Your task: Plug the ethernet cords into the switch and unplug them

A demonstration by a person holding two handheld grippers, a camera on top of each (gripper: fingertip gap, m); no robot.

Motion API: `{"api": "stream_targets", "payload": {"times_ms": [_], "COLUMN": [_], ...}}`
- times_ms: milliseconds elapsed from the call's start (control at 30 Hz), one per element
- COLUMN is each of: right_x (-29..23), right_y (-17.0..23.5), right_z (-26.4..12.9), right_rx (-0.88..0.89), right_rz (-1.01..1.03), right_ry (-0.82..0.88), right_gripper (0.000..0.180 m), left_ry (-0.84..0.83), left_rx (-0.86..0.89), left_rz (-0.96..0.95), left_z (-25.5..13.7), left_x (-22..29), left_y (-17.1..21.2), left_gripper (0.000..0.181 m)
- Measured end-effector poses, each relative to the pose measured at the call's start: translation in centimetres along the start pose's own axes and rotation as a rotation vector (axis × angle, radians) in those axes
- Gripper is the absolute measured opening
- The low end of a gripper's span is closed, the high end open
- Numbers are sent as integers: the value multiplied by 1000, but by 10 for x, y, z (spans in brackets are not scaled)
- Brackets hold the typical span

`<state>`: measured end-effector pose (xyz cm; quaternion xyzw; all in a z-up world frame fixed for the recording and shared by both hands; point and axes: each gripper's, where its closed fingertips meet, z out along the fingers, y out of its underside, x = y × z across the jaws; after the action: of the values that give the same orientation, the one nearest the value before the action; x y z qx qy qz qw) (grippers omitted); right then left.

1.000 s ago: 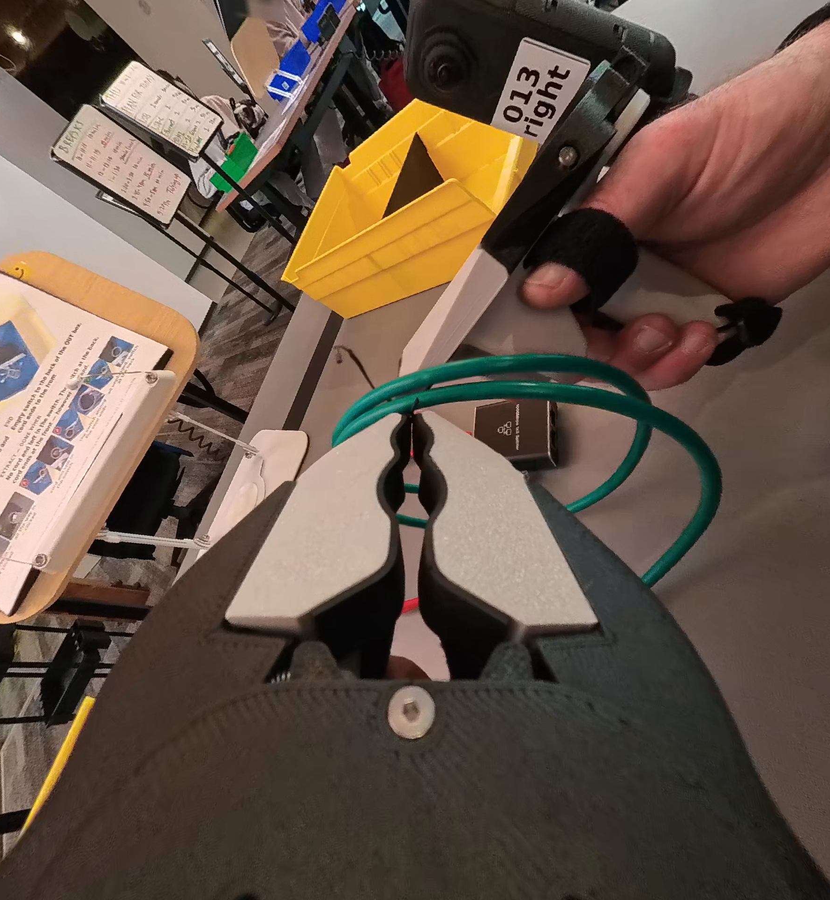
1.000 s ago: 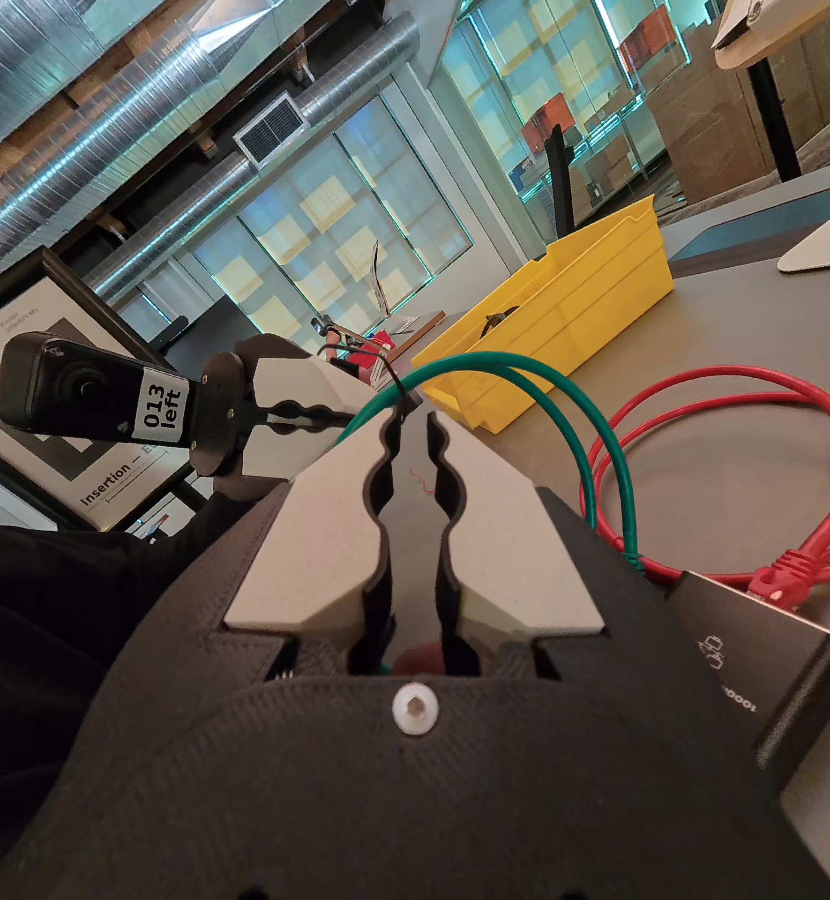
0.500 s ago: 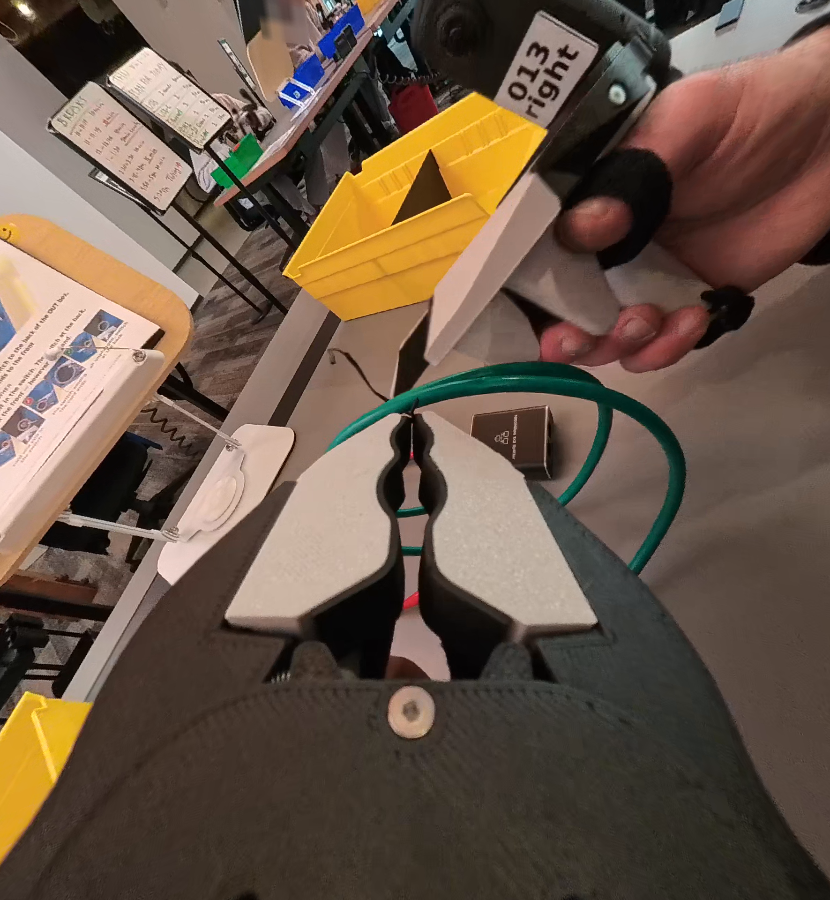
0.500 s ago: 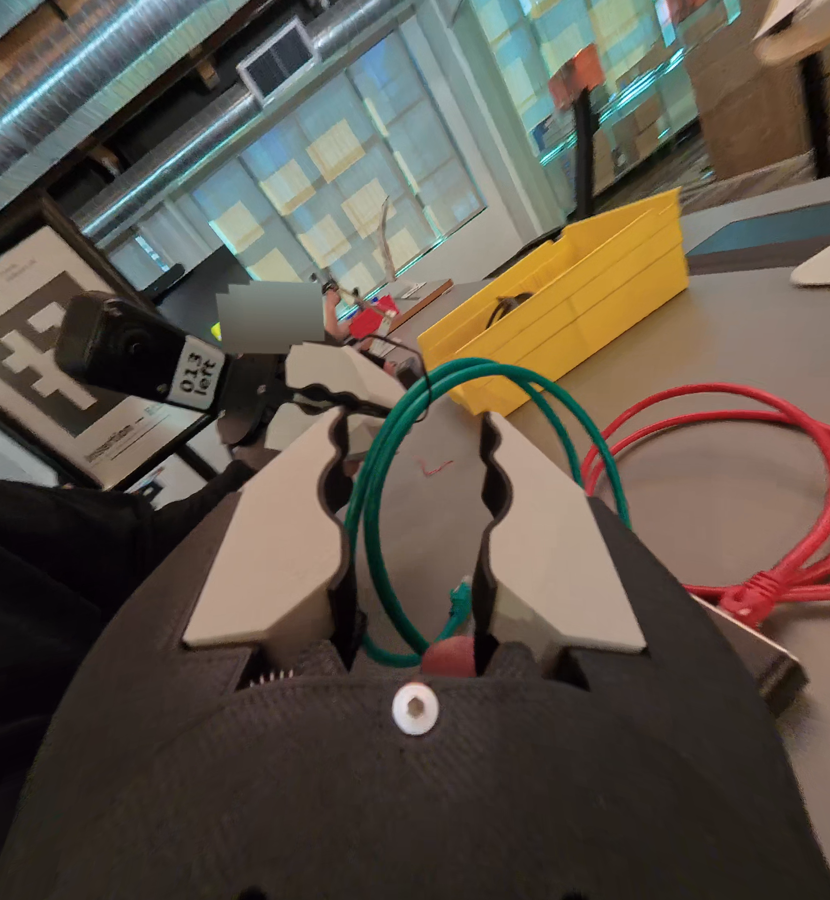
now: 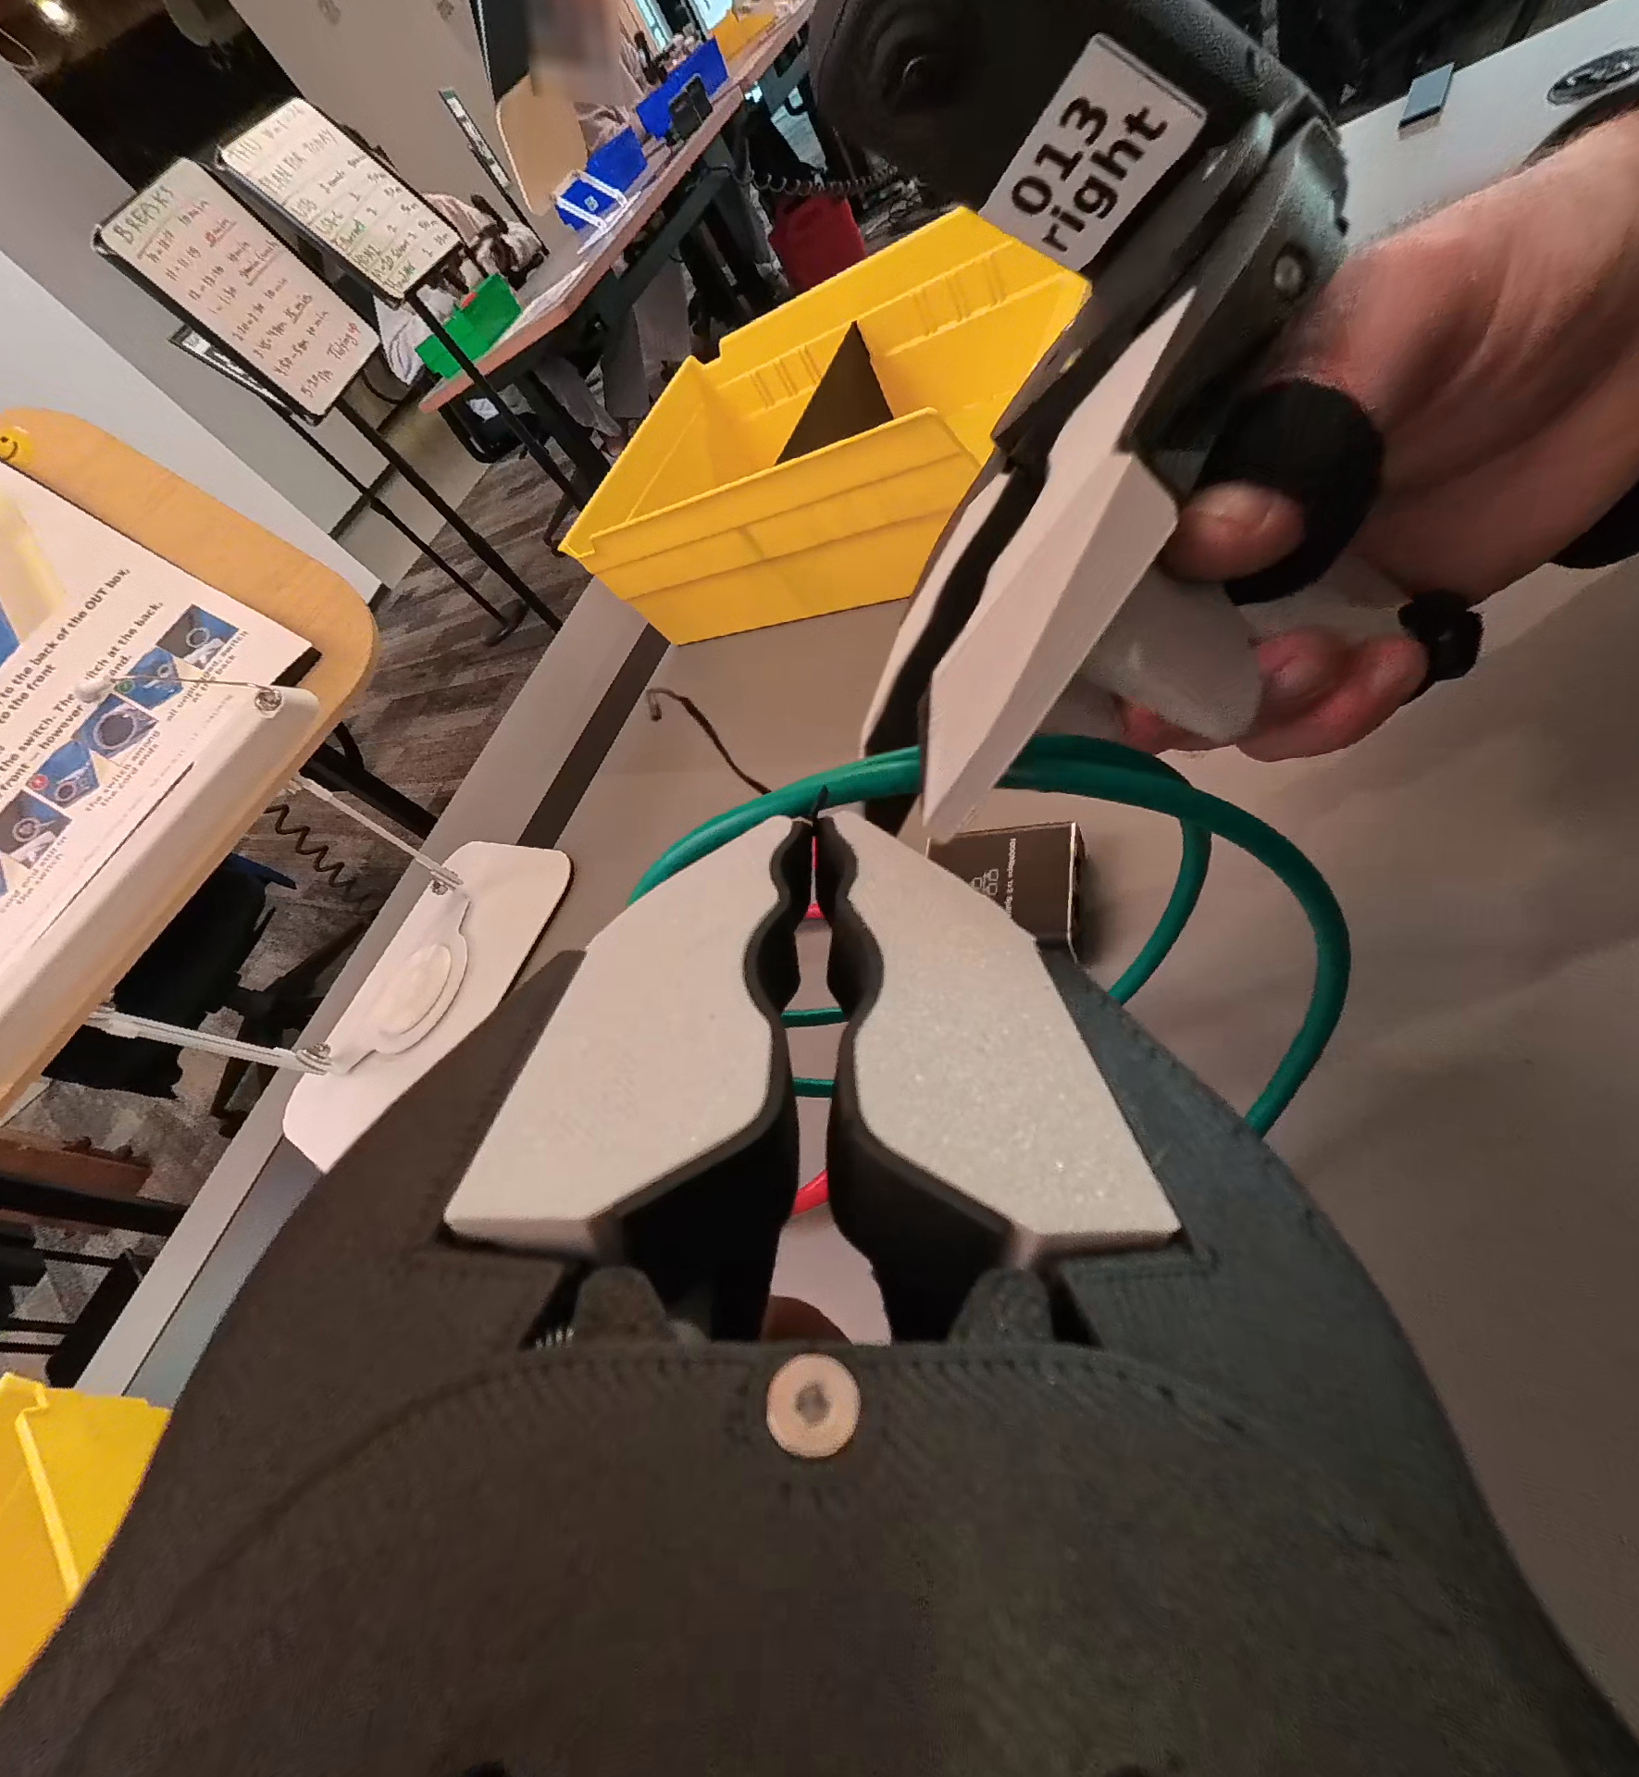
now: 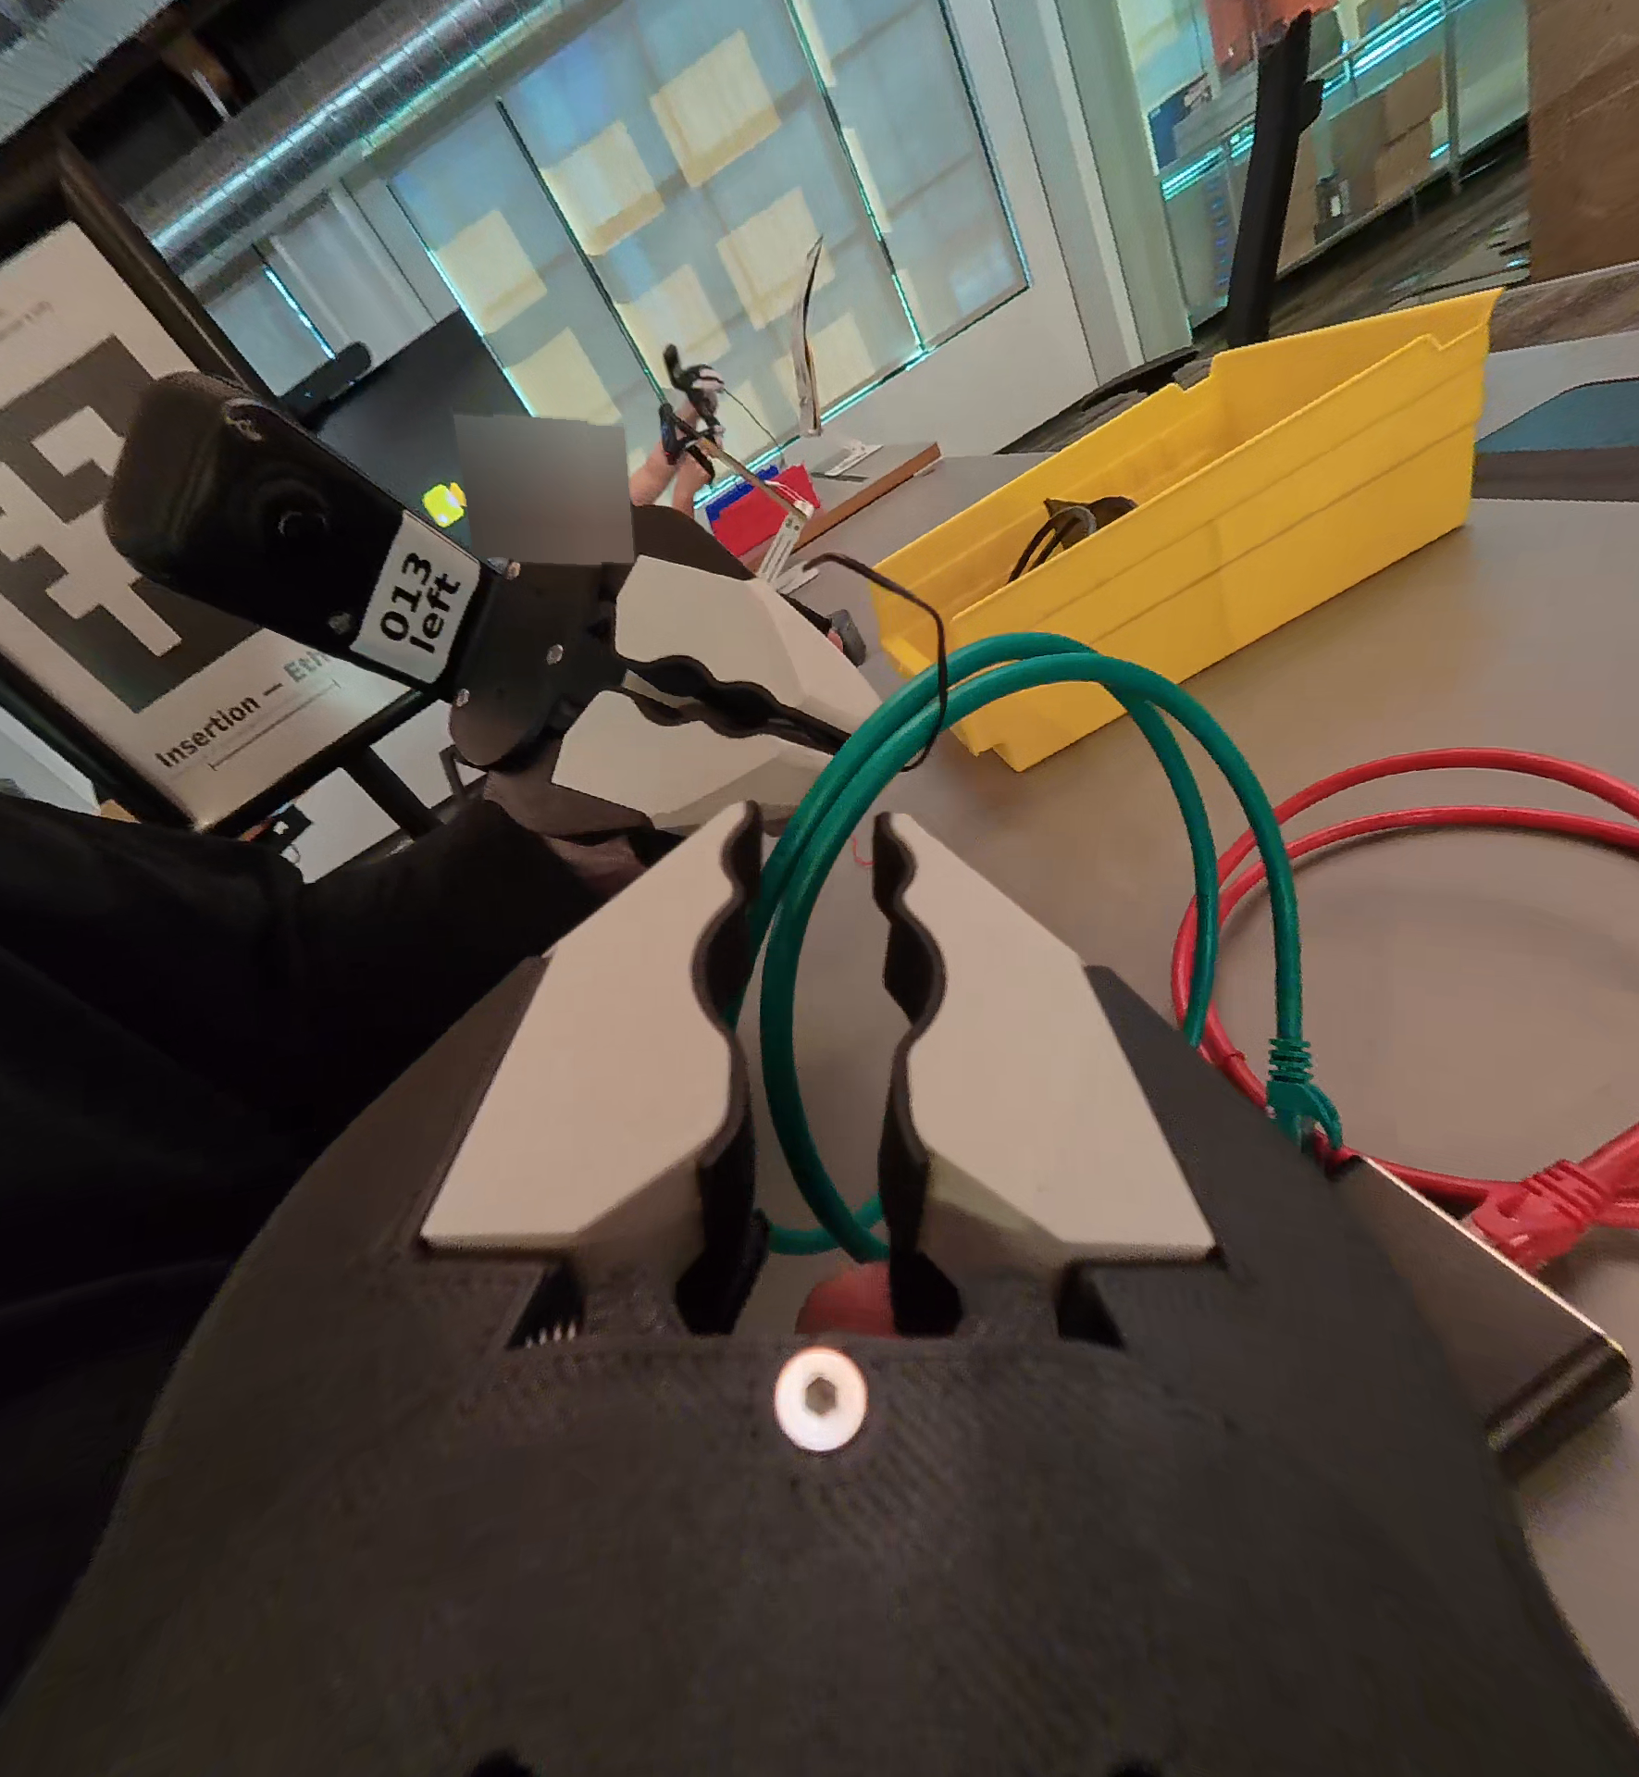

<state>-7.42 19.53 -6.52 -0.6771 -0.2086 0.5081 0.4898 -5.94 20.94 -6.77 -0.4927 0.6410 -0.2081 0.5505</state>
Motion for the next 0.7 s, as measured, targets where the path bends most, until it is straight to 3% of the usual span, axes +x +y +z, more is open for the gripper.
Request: {"api": "stream_targets", "payload": {"times_ms": [33, 333, 700], "right_x": [1, 8, 20], "right_y": [0, -3, 1], "right_z": [0, -5, -8], "right_rx": [-1, -24, -90], "right_rz": [-10, -102, -269], "right_ry": [7, 80, 200], "right_gripper": [17, 3, 3], "left_ry": [-1, -10, 2], "left_rx": [2, 28, 42], "left_rz": [-2, -40, -83], "left_z": [0, -3, -1], "left_x": [0, -5, -5], "left_y": [0, -4, -4], "left_gripper": [2, 1, 1]}}
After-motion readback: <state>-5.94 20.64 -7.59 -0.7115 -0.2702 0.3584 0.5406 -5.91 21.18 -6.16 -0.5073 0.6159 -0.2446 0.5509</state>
